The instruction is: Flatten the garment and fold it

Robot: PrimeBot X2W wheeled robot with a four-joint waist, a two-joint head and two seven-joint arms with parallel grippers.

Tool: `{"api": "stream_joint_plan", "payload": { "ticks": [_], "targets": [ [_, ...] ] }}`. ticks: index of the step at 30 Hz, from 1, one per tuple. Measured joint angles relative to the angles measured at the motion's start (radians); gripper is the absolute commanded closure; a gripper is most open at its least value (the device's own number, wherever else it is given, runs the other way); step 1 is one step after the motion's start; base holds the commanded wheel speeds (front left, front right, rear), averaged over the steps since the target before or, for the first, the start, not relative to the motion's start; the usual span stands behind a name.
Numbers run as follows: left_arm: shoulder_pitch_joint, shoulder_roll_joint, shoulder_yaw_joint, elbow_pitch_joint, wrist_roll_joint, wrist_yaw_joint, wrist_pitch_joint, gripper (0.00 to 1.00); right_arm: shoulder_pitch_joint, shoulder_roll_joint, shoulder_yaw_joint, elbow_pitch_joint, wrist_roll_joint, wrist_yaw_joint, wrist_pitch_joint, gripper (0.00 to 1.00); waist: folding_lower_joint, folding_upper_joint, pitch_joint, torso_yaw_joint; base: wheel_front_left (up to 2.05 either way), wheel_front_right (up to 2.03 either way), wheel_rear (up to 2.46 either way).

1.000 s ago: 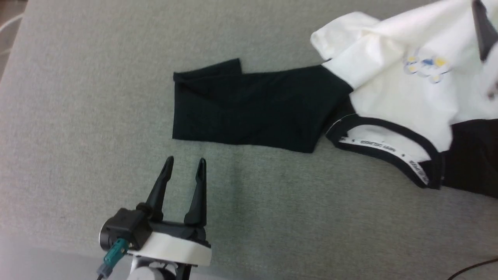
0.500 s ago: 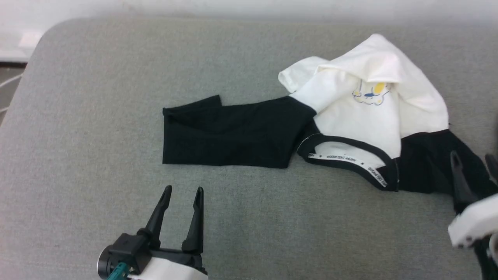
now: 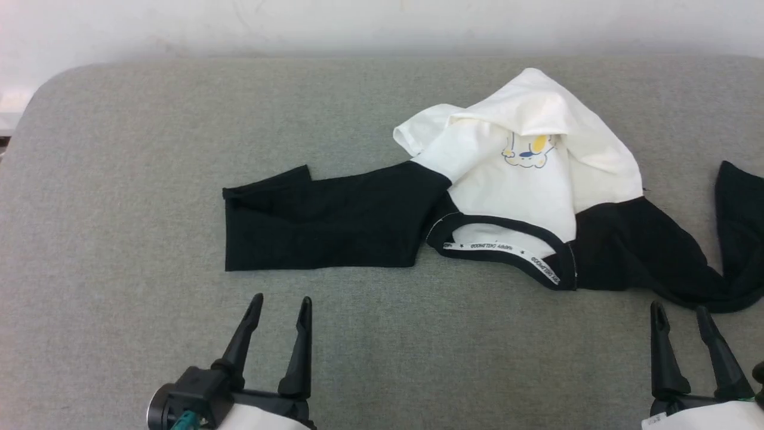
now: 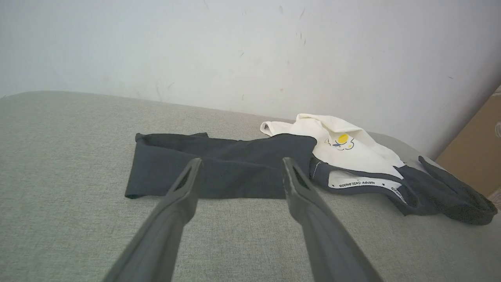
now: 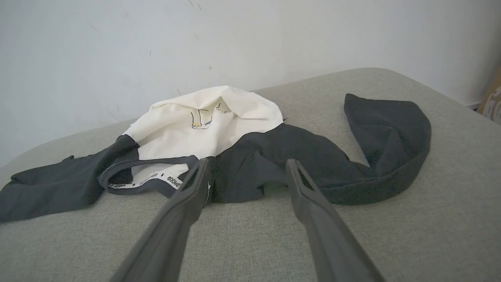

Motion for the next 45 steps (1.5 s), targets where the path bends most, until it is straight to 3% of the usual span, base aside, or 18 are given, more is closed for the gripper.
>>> {"api": "stream_joint_plan", "payload": {
  "ticks": [3,9,16,24,32,33,34,40,45],
  "targets": [
    [-0.042,0.023,-0.017,0.019,0.007,-0.019,0.026,0.00,-0.004,-0.001,0.000,0.015,-0.001,0.000,-0.017,0.00,0.0000,0.0000,0.003,-0.007,0.00,0.00,0.00],
    [-0.260,0.079,-0.059,0.066,0.018,-0.045,0.223,0.00,-0.022,-0.001,0.001,0.042,-0.018,0.000,-0.026,0.00,0.0002,0.0000,0.032,-0.006,0.00,0.00,0.00],
    [-0.445,0.111,-0.150,0.257,0.025,-0.063,0.435,0.00,-0.046,0.000,0.030,0.062,-0.018,0.000,-0.027,0.00,0.0003,0.0000,0.077,-0.017,0.00,0.00,0.00],
    [-0.545,0.095,-0.170,0.509,0.025,-0.064,0.509,0.00,-0.061,-0.001,0.028,0.069,-0.026,0.000,-0.026,0.00,0.0003,0.0000,0.108,-0.034,0.00,0.00,0.00],
    [-0.641,0.061,-0.148,0.645,-0.025,-0.061,0.472,0.00,-0.066,0.000,0.027,0.061,-0.036,0.000,-0.015,0.00,0.0002,0.0000,0.121,-0.037,0.00,0.00,0.00],
    [-0.647,0.060,-0.150,0.654,-0.026,-0.061,0.465,0.38,-0.066,0.000,0.027,0.059,-0.036,0.000,-0.014,0.00,0.0001,0.0000,0.123,-0.037,0.00,0.00,0.00],
    [-0.653,0.058,-0.149,0.661,-0.032,-0.061,0.450,1.00,-0.066,-0.001,0.026,0.058,-0.036,0.000,-0.014,0.00,0.0001,0.0000,0.124,-0.036,0.00,0.00,0.00],
    [-0.679,0.055,-0.166,0.689,-0.094,-0.064,0.413,1.00,-0.066,0.000,0.019,0.054,-0.039,0.000,-0.005,0.00,0.0002,0.0000,0.133,-0.024,0.00,0.00,0.00],
    [-0.678,0.072,-0.181,0.628,-0.193,-0.071,0.416,1.00,-0.066,-0.001,0.015,0.054,-0.039,0.000,-0.005,0.00,0.0003,0.0000,0.132,-0.010,0.00,0.00,0.00]
  ]
}}
